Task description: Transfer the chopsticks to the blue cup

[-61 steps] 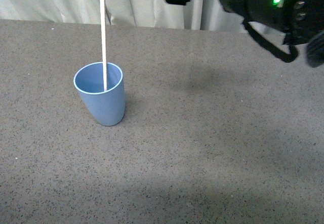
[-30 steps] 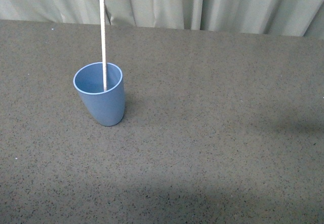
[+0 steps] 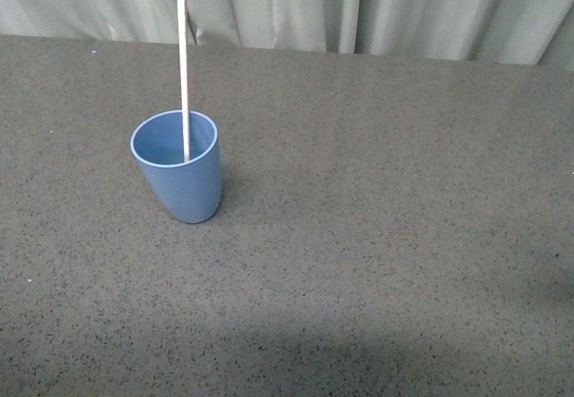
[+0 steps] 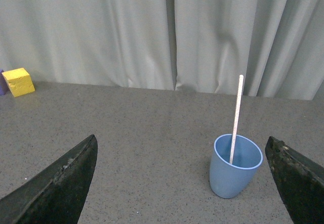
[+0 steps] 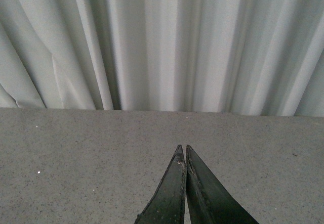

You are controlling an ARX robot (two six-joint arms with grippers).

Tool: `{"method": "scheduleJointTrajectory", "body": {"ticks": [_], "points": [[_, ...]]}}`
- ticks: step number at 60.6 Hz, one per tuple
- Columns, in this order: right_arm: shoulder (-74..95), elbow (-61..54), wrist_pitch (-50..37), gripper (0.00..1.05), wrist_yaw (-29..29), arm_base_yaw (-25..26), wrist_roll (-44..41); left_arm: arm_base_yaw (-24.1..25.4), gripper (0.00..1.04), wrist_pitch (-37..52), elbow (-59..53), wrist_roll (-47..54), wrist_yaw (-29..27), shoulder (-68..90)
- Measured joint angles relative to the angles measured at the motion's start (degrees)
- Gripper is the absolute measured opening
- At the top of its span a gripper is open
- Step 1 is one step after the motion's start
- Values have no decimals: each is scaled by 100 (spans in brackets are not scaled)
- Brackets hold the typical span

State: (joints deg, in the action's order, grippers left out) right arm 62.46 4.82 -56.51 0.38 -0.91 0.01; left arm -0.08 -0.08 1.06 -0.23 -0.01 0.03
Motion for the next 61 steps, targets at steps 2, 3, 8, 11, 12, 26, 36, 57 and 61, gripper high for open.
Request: {"method": "scheduleJointTrajectory", "body": {"ticks": [2,3,8,11,12,26,36,57,61], "points": [[-144,-44,98,1,2,46,0,0,98,0,0,-2,-2,0],[-188,-55,129,1,2,57,0,0,98,0,0,-2,-2,0],[-570,-149,400,1,-11,76,0,0,98,0,0,0,0,0],[-800,-203,579,1,-28,76,0,0,98,0,0,0,0,0],[-894,-225,654,1,-26,76,0,0,98,0,0,0,0,0],[-2127,-415,1679,1,-28,76,0,0,98,0,0,0,0,0],[-2787,-448,2264,1,-28,76,0,0,98,0,0,0,-2,0],[-3917,-457,3318,1,-28,76,0,0,98,0,0,0,0,0],[-4068,-457,3462,1,-31,76,0,0,98,0,0,-2,0,0]]}}
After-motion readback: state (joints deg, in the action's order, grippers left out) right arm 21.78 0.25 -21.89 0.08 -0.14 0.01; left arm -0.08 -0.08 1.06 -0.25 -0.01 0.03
